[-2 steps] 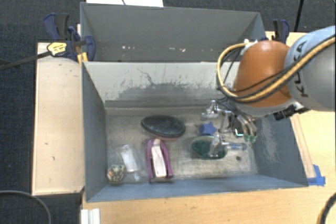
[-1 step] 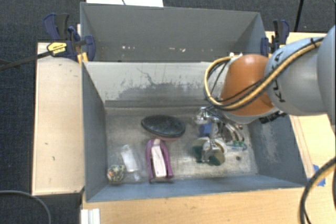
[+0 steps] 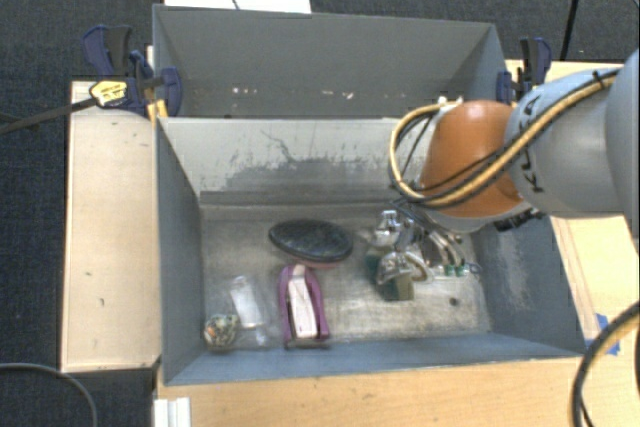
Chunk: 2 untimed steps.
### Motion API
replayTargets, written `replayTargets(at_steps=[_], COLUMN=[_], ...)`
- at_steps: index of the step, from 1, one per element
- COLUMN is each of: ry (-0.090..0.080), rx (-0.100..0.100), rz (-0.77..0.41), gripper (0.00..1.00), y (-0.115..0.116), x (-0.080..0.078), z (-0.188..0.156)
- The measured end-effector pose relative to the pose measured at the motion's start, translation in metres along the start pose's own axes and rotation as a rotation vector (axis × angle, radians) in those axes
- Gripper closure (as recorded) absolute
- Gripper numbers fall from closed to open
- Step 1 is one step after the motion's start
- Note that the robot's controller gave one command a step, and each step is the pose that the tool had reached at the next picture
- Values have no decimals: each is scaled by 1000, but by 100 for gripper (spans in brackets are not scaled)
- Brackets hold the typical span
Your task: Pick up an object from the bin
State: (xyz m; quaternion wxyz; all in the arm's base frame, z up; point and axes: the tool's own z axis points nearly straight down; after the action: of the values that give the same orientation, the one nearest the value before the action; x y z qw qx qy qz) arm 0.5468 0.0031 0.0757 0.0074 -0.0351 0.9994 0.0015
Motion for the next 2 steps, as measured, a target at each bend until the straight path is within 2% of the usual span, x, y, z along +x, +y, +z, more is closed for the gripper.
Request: replayTargets(at_steps=[1, 2], ry=[8, 1], rx=[1, 1], rz=[0, 1], gripper=[0, 100], y=[-1, -1], x=[3, 0], z=[3, 1])
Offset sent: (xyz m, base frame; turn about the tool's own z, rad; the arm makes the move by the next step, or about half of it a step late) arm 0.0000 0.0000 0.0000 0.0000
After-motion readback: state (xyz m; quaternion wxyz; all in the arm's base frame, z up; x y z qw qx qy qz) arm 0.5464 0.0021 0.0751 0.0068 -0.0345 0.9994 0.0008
